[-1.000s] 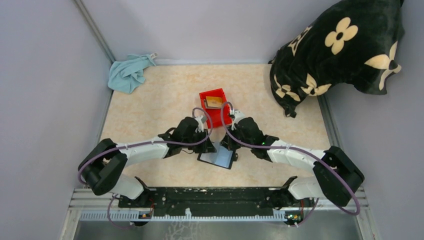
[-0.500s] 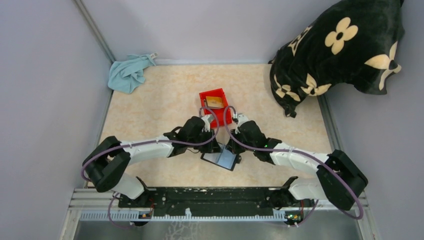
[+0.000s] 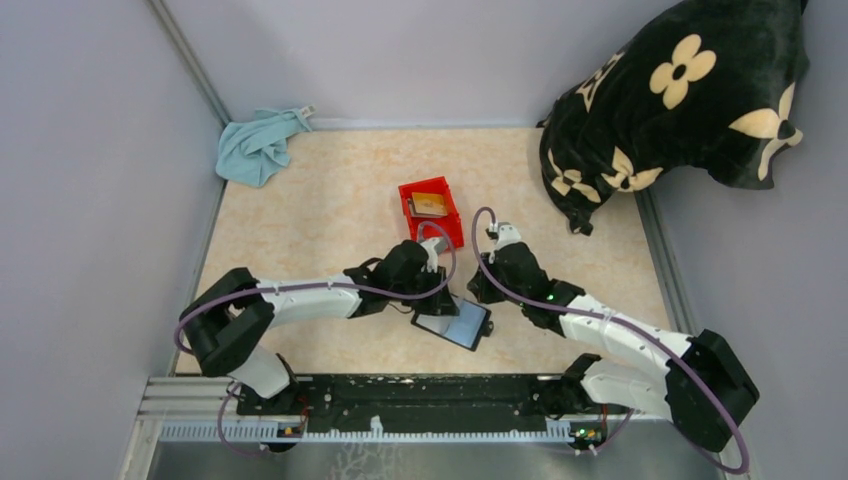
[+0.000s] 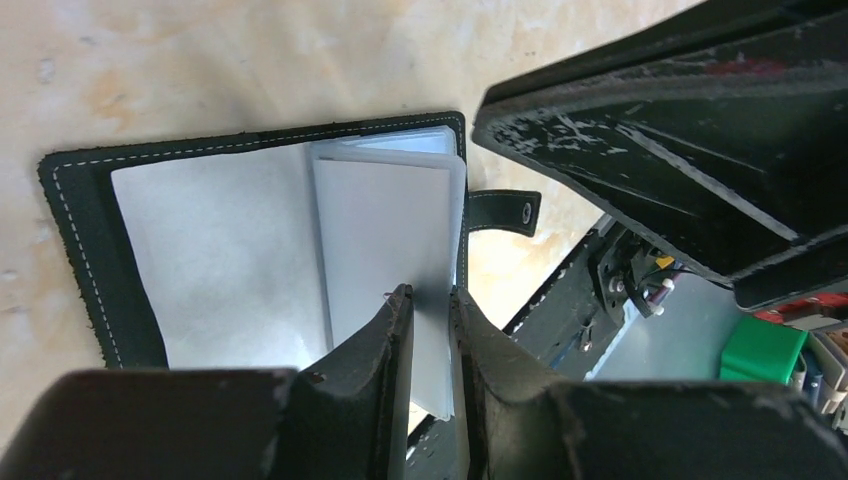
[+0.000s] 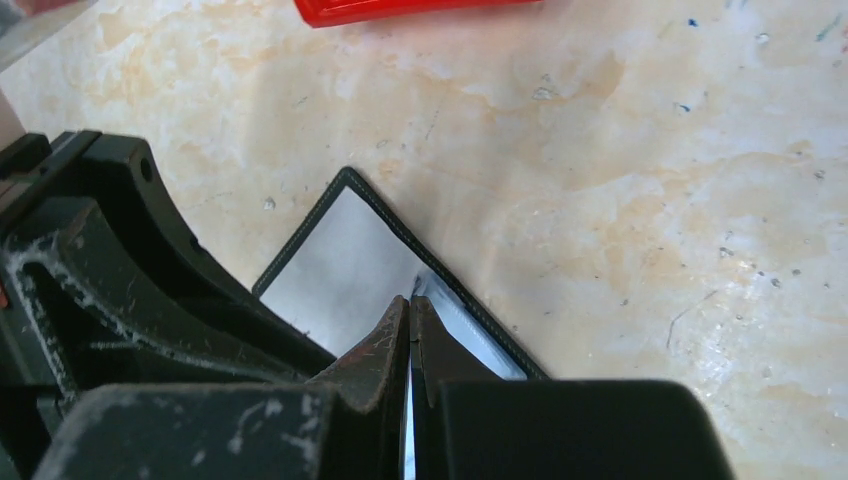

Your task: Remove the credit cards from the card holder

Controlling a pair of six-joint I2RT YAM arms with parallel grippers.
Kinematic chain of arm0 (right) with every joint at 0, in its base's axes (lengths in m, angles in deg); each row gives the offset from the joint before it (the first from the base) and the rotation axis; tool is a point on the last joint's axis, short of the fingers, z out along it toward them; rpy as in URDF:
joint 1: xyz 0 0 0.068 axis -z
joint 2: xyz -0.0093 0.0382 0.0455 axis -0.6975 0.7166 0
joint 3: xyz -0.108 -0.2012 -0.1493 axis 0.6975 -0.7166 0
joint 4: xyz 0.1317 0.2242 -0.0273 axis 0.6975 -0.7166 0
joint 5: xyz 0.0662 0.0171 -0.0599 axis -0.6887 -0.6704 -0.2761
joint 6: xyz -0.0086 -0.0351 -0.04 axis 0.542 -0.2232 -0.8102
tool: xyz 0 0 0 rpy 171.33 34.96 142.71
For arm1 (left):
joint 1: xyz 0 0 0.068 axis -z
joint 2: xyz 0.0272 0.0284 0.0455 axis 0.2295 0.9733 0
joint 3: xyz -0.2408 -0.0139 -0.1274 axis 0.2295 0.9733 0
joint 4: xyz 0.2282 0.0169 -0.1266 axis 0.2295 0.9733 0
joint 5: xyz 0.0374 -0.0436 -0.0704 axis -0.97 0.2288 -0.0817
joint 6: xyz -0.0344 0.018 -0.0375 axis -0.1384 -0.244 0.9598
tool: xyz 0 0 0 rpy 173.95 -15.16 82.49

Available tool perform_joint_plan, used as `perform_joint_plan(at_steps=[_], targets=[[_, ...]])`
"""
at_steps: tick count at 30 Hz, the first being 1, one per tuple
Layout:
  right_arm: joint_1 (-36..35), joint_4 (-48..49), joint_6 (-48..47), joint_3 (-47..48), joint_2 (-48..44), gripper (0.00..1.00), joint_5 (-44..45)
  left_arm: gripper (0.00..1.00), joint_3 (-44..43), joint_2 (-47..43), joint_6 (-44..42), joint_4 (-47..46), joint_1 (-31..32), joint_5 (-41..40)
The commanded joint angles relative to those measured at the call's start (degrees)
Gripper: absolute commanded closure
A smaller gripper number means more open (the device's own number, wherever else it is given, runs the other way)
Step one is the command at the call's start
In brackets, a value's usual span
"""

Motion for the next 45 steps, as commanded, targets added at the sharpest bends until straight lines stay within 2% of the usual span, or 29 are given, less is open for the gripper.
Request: perform_joint_plan(at_steps=[1, 12, 17, 19, 21, 24, 26, 28, 31, 35, 41, 45], targets=[[0.5, -1.4, 1.9, -1.0, -2.8, 1.00, 2.9, 0.75, -3.0, 2.3, 0.6, -1.4, 2.0, 0.3], [0.3, -7.0, 7.9, -6.5, -12.5, 1.00, 0.3, 0.75, -2.4, 6.6, 2.5, -4.8, 4.6, 1.2], [-4.7, -10.9, 13.2, -10.4, -18.4, 1.00, 4.4, 0.73, -3.9, 8.8, 2.4, -5.5, 5.0, 1.8], [-7.3, -13.4, 15.0, -10.7, -20.2, 1.00, 6.7, 0.70, -4.2, 9.9, 2.6, -6.0, 5.1, 1.9], [-9.4, -14.6, 16.7, -11.2, -21.9, 1.00, 7.9, 0.62, -4.0, 11.0, 2.9, -7.0, 5.1, 2.1], [-10.2, -16.3, 18.2, -11.7, -23.9, 1.00, 8.8, 0.46, -4.0, 12.7, 3.4, -8.2, 5.1, 3.2], [-10.3, -17.7, 18.5, -11.5, -25.1, 1.00, 9.6, 0.43, -3.7, 13.4, 3.7, -8.9, 5.2, 3.5], [-10.3, -18.7, 18.6, -11.2, -26.1, 1.00, 9.8, 0.45, -3.3, 13.4, 3.9, -9.2, 5.2, 3.3], [-10.5, -18.6, 18.9, -11.6, -25.9, 1.00, 8.2, 0.53, -2.8, 13.1, 4.0, -9.0, 5.1, 1.7], [-14.3, -18.1, 20.5, -11.7, -24.2, 1.00, 9.7, 0.61, -3.3, 14.3, 3.4, -8.3, 5.0, -0.3], [-19.6, -17.0, 22.5, -10.6, -22.8, 1.00, 11.8, 0.65, -5.6, 17.7, 3.0, -7.9, 4.2, -1.2], [-20.2, -16.7, 23.7, -12.0, -19.6, 1.00, 11.4, 0.66, -7.3, 17.7, 2.5, -7.3, 3.4, -2.2]])
